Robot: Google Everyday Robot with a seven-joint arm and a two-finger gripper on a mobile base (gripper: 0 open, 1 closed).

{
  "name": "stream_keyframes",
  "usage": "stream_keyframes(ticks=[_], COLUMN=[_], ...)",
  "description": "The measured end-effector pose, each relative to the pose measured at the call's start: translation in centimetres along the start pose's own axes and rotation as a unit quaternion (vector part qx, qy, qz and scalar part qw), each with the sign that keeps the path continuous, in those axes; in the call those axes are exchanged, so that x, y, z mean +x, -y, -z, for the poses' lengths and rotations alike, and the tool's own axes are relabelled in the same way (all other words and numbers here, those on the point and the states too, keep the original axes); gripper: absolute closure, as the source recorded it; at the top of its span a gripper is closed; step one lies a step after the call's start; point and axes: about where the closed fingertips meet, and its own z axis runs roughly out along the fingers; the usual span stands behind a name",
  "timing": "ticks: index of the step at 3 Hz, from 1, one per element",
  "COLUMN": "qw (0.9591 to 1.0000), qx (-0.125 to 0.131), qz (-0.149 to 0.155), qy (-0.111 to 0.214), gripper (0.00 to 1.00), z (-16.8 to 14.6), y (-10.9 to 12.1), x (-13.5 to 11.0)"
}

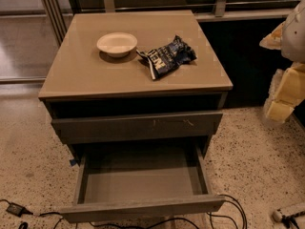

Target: Close middle drawer

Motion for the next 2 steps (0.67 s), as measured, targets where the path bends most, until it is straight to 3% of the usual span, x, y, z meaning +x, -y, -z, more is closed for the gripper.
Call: stream_keyframes(ticks=[1,2], qw=[1.0,0.9989], qx=[0.0,-0.006], qz=[0.0,-0.018], qy=[0.0,0.042], gripper=[0.0,0.26], z=[0.0,-2.1], y=[0.0,-2.1], x=[0.0,0.4])
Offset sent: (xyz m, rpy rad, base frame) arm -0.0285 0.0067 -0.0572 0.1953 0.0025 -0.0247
